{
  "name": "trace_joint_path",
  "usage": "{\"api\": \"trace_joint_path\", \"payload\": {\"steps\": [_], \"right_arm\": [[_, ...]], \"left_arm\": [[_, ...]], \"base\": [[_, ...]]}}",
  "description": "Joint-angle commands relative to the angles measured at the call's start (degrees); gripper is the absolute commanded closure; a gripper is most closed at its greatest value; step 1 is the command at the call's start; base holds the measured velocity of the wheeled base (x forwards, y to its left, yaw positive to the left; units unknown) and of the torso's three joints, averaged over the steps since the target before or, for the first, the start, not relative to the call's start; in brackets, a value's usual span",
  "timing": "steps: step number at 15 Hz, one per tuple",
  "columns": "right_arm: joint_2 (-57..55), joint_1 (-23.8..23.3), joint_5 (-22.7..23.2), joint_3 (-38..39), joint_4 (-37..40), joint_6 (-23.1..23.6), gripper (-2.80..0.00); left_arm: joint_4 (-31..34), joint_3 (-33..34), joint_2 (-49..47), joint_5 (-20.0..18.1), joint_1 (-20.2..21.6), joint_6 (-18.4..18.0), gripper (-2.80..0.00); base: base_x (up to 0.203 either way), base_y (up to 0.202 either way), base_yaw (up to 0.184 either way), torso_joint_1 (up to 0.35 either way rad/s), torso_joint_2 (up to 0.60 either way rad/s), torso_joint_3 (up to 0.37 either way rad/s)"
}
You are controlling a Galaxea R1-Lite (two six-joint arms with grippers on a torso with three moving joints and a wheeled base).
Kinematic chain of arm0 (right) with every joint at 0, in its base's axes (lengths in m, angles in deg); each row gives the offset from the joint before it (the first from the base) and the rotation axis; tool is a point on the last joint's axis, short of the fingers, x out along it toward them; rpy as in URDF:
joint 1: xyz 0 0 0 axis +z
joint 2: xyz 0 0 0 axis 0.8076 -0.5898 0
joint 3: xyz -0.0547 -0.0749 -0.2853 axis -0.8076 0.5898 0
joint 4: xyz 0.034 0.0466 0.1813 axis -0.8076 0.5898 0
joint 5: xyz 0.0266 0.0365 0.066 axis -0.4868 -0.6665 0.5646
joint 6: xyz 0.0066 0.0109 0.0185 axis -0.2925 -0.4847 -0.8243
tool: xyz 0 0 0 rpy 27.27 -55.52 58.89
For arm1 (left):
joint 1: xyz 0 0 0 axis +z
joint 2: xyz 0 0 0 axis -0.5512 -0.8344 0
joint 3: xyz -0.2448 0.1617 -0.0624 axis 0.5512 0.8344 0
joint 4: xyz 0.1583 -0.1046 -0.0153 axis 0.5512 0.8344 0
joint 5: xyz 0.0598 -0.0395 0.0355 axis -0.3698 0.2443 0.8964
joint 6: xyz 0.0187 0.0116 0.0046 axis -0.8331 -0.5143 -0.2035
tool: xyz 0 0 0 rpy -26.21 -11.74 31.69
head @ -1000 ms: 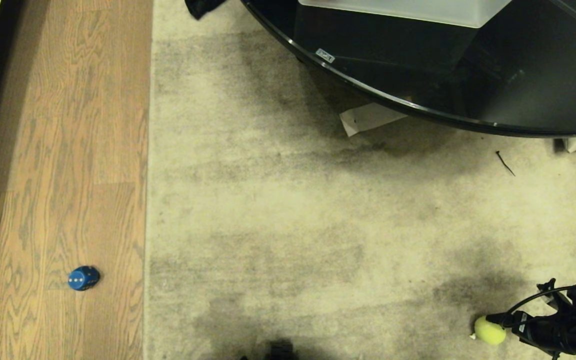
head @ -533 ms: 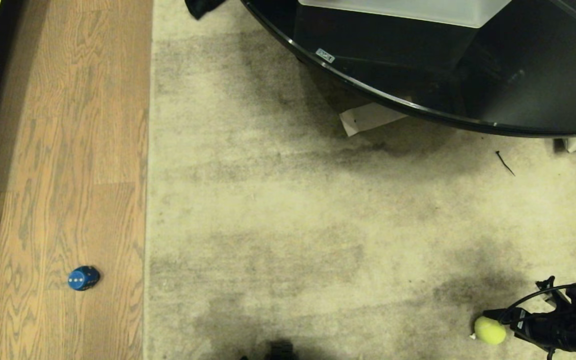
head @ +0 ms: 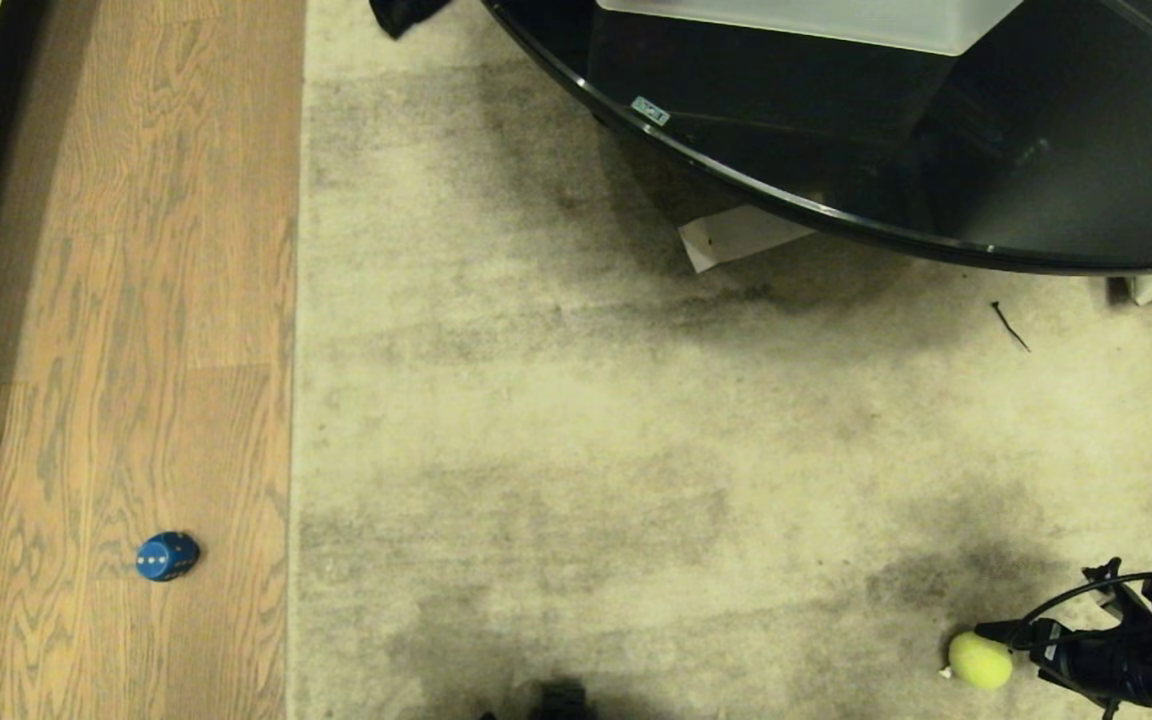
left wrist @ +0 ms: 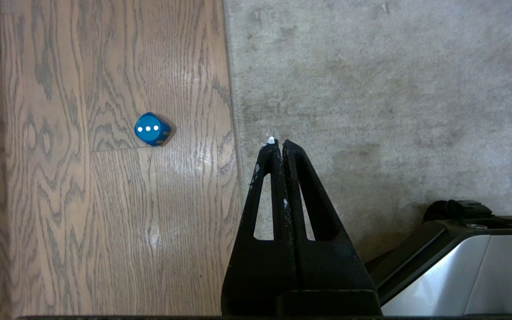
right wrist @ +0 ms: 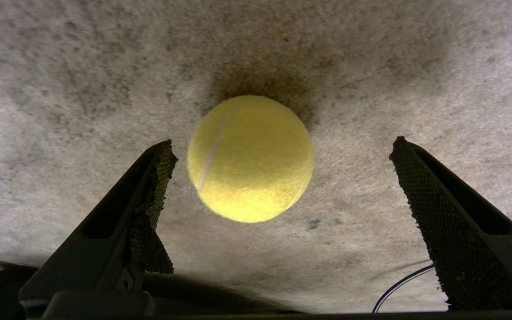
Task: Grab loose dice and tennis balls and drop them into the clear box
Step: Pick up the ball on the floor
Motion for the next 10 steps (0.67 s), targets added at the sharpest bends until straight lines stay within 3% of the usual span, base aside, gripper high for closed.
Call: {"api": "trace_joint_path", "payload": {"steps": [1, 4, 5, 10], "right_arm": [[-0.74, -0.17, 0.31, -0.31, 0.41, 0.13, -2.80], [-2.18, -0.43, 0.90, -2.53, 6.39, 2.46, -2.80], [-2.48, -0.82, 1.15, -2.64, 6.82, 4.23, -2.80], [-1.64, -0.87, 1.26, -2.26, 6.88, 4.26, -2.80]], "left_arm": [[-0.02, 0.09, 0.01, 0.02, 0.01, 0.00, 0.00], [-0.02, 0.09, 0.01, 0.11, 0.01, 0.18, 0.00], [-0.02, 0.09, 0.01, 0.11, 0.01, 0.18, 0.00], [-0.02, 0.09, 0.01, 0.11, 0.01, 0.18, 0.00]], "base": [[0.000, 0.000, 0.000, 0.000, 0.00, 0.000], [0.000, 0.000, 0.000, 0.000, 0.00, 0.000], [0.000, 0.000, 0.000, 0.000, 0.00, 0.000], [0.000, 0.000, 0.000, 0.000, 0.00, 0.000]]}}
